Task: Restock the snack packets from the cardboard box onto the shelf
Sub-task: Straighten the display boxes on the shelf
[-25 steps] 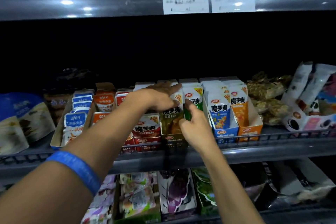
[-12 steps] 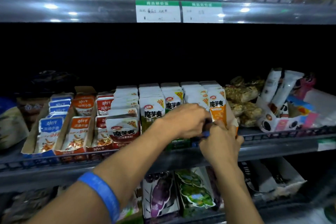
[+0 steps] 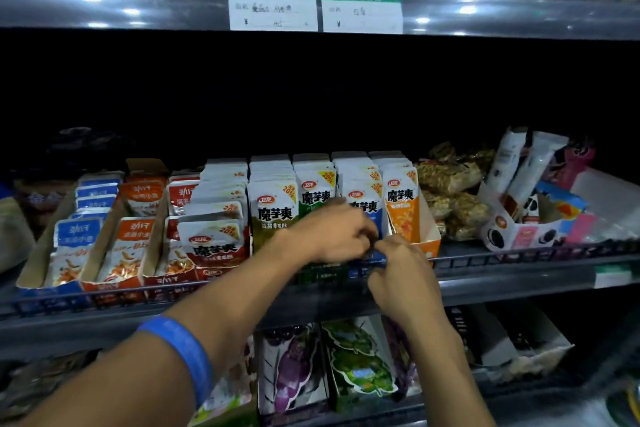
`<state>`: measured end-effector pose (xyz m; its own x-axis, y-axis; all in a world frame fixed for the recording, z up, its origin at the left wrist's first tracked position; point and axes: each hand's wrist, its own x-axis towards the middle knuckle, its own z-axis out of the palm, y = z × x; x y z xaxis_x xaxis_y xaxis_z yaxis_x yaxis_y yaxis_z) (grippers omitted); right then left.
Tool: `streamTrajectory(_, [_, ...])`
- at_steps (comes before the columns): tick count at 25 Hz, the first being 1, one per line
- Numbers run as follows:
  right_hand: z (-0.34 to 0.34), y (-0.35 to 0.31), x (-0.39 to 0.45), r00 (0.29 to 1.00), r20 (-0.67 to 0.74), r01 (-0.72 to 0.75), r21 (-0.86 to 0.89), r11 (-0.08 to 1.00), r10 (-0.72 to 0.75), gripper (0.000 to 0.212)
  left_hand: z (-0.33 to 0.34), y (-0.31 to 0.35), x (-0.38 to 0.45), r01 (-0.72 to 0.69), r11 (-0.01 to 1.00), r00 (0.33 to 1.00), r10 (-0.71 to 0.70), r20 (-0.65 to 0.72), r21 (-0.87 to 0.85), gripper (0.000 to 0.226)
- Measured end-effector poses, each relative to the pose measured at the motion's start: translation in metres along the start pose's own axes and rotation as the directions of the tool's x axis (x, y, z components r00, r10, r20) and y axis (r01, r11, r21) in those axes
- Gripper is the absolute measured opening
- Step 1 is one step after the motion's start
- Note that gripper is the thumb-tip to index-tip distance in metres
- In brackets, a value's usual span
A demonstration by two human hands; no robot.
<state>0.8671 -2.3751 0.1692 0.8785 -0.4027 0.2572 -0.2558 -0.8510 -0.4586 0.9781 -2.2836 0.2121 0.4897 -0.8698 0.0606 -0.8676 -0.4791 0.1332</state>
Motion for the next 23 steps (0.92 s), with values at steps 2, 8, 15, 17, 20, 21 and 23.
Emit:
streamTrajectory(2, [-0.001, -0.001, -0.002, 1.000, -0.007, -0.008, 0.009, 1.000, 0.008, 0.041, -0.018, -0.008, 0.010, 0.095, 0.988, 0.963, -0.123, -0.241, -0.124, 0.034])
streamTrajectory(8, [-0.002, -0.001, 0.000, 0.998, -0.056, 0.018, 0.021, 1.000, -0.017, 0.042, -0.040, -0.032, 0.051, 0.330, 0.937, 0.943, -0.322, -0.081, 0.112, 0.128])
streamTrajectory(15, [-0.005, -0.008, 0.016, 0.994, 0.068, -0.083, -0.015, 0.996, 0.083, 0.013, -0.029, -0.029, 0.050, 0.333, 0.917, 0.923, -0.270, -0.274, 0.218, 0.112])
streamTrajectory(17, [-0.002, -0.013, 0.017, 0.995, 0.075, -0.067, -0.063, 0.996, 0.072, 0.016, -0.021, -0.027, 0.046, 0.331, 0.902, 0.909, -0.225, -0.351, 0.277, 0.110])
streamTrajectory(20, [0.003, -0.016, 0.013, 0.997, 0.072, -0.035, -0.090, 0.995, 0.041, 0.041, -0.021, -0.029, 0.043, 0.332, 0.898, 0.912, -0.227, -0.342, 0.289, 0.113])
streamTrajectory(21, [0.002, -0.015, 0.011, 0.997, 0.070, -0.016, -0.075, 0.997, 0.021, 0.043, -0.023, -0.028, 0.043, 0.329, 0.905, 0.918, -0.239, -0.315, 0.270, 0.116])
streamTrajectory(23, [0.000, -0.011, 0.008, 0.996, 0.089, 0.027, -0.058, 0.998, -0.022, 0.042, -0.027, -0.020, 0.049, 0.304, 0.931, 0.929, -0.243, -0.278, 0.204, 0.118])
